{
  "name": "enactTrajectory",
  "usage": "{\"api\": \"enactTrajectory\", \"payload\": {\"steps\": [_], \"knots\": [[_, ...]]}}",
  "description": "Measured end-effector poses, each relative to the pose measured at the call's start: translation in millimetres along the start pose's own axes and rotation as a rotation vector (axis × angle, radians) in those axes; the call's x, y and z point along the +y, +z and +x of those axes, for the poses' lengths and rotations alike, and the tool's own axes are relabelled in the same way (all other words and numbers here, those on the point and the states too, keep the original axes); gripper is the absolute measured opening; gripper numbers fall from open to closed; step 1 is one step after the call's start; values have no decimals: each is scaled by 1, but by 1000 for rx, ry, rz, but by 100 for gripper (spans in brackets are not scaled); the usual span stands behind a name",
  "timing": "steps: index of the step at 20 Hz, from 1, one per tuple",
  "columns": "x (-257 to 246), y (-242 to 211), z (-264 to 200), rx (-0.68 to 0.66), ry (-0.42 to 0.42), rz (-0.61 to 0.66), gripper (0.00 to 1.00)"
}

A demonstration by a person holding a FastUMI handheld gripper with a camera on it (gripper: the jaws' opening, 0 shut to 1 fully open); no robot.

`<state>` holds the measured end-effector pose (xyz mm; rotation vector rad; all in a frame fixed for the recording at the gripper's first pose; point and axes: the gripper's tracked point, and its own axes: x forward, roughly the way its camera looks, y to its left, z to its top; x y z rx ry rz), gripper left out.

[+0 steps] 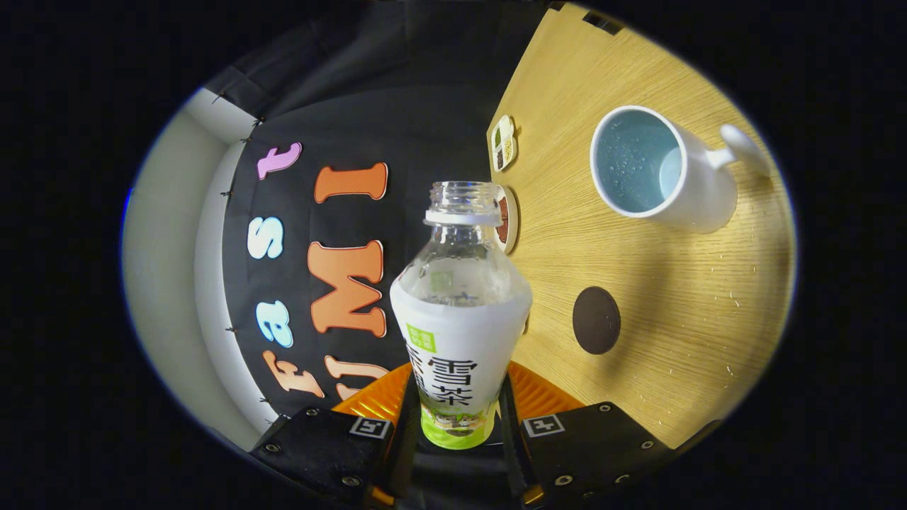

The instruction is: Take the bottle from table, then pour the juice into the cup, finally place the bottle on the coaster

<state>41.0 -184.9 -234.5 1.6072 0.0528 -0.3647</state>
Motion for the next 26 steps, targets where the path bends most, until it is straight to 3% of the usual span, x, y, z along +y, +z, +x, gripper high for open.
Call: {"api": "enactTrajectory", "payload": {"steps": [13, 26], "knots": [[-6, 5, 1, -5, -6, 124, 53], [1, 5, -3, -2, -1, 161, 53]]}}
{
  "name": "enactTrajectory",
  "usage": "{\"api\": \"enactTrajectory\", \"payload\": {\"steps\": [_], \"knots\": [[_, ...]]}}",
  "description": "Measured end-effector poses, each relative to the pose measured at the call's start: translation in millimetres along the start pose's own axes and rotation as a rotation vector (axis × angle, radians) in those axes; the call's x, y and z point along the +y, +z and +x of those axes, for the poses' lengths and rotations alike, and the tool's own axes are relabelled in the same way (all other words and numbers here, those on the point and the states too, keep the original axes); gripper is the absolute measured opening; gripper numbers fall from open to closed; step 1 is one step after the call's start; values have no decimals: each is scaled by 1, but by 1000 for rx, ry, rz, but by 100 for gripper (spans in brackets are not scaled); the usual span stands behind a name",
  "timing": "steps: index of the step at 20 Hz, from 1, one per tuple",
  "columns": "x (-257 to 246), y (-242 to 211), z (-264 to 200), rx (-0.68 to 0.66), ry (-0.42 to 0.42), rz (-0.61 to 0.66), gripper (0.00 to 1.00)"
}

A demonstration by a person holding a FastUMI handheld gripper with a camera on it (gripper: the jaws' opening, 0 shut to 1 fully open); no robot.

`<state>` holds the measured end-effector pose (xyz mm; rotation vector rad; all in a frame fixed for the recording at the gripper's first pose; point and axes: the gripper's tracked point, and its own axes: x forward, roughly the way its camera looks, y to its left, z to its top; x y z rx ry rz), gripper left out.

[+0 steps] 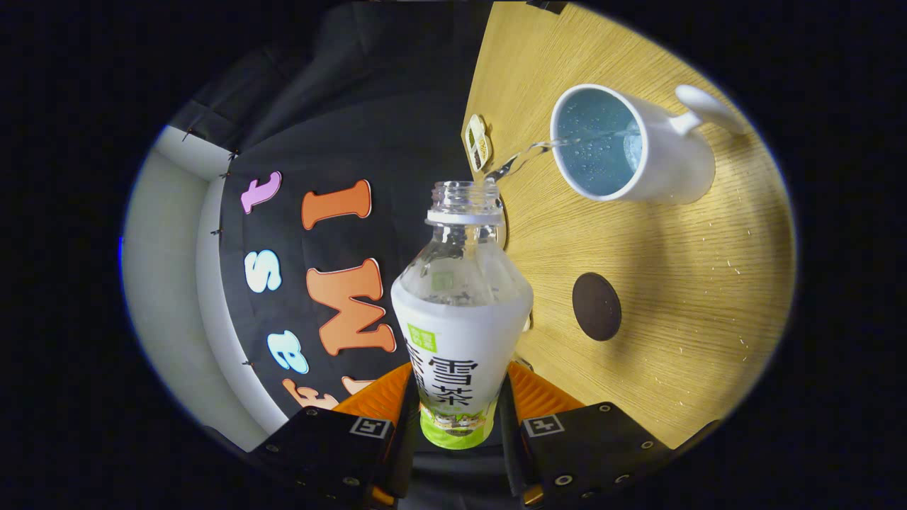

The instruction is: Take the bottle from table, then pour the juice into the cup, finally place the bottle on the coaster

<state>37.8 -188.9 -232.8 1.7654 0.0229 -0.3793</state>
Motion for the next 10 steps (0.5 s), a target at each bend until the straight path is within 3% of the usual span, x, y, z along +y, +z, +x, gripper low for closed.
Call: {"api": "enactTrajectory", "payload": {"steps": [10], "knots": [[5, -2, 1, 4, 13, 21, 53]]}}
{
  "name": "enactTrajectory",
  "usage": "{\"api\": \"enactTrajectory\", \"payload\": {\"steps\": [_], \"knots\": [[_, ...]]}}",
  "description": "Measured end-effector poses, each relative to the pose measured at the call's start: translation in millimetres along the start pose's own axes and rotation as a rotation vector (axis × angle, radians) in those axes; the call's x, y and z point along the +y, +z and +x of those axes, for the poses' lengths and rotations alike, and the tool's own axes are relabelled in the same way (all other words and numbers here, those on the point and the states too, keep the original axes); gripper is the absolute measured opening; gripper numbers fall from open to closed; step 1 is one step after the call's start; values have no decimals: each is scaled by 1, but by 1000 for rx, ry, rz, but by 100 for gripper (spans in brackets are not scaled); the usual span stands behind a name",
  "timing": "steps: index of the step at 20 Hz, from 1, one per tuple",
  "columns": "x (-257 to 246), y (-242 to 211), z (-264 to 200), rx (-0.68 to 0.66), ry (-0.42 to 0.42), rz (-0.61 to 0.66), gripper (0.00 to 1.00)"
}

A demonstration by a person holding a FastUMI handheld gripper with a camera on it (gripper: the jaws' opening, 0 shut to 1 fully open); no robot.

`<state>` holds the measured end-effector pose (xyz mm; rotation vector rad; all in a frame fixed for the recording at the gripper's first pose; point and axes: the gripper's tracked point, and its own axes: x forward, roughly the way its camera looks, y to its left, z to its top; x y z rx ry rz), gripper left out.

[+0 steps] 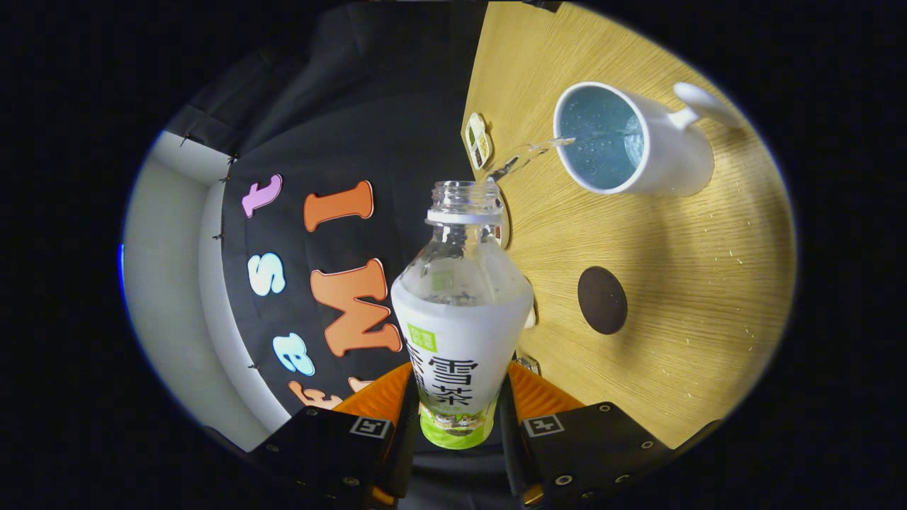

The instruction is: Take the bottle from table, then pour the juice into the cup, finally place the bottle on the coaster

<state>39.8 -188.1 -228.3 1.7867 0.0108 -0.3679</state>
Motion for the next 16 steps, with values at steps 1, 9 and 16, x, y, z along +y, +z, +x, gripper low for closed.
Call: {"api": "enactTrajectory", "payload": {"steps": [1, 9, 16], "knots": [[3, 0, -2, -1, 8, 3, 53], [11, 1, -5, -7, 8, 20, 53], [17, 5, -4, -18, 10, 54, 53]]}}
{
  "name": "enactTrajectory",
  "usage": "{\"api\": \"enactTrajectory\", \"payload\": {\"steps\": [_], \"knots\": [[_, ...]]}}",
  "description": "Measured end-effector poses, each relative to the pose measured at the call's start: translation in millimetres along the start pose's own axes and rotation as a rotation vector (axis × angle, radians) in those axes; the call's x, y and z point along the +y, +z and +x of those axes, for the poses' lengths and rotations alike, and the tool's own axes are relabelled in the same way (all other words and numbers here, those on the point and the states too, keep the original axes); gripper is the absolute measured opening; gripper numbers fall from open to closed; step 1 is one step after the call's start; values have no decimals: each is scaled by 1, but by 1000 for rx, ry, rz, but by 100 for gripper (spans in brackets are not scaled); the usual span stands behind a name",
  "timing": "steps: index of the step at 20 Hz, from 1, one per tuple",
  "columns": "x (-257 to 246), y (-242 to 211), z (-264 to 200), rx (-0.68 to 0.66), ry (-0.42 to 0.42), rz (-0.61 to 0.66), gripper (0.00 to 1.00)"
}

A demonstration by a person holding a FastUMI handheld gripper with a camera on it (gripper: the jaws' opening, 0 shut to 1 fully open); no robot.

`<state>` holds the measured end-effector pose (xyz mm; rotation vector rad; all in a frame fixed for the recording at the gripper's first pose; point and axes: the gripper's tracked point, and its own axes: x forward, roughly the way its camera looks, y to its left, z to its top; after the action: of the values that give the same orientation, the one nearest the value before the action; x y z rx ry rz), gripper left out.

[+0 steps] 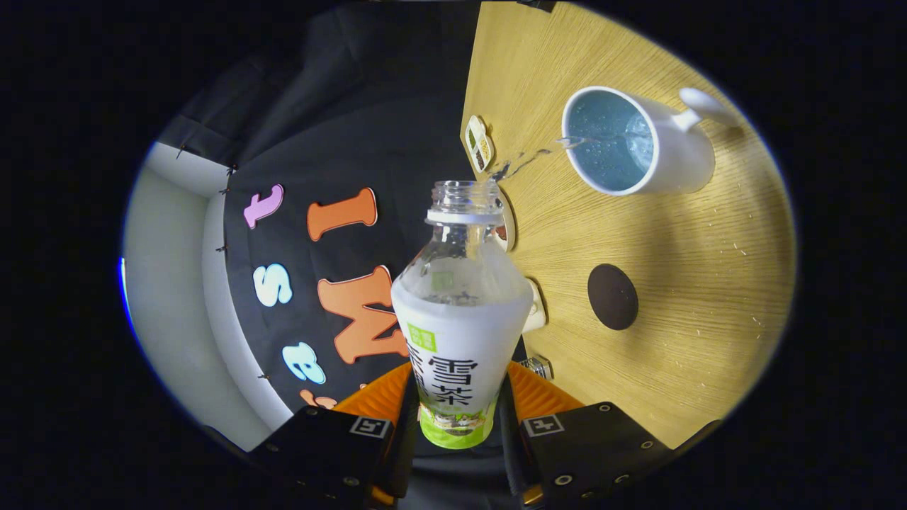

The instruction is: Take the bottle from table, then pour the juice into the cup, finally place the bottle on the coaster

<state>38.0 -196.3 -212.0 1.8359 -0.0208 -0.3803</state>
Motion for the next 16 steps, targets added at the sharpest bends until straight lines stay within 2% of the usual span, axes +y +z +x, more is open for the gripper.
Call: {"api": "enactTrajectory", "payload": {"steps": [16], "knots": [[14, 5, 0, -9, -4, 77, 54]]}}
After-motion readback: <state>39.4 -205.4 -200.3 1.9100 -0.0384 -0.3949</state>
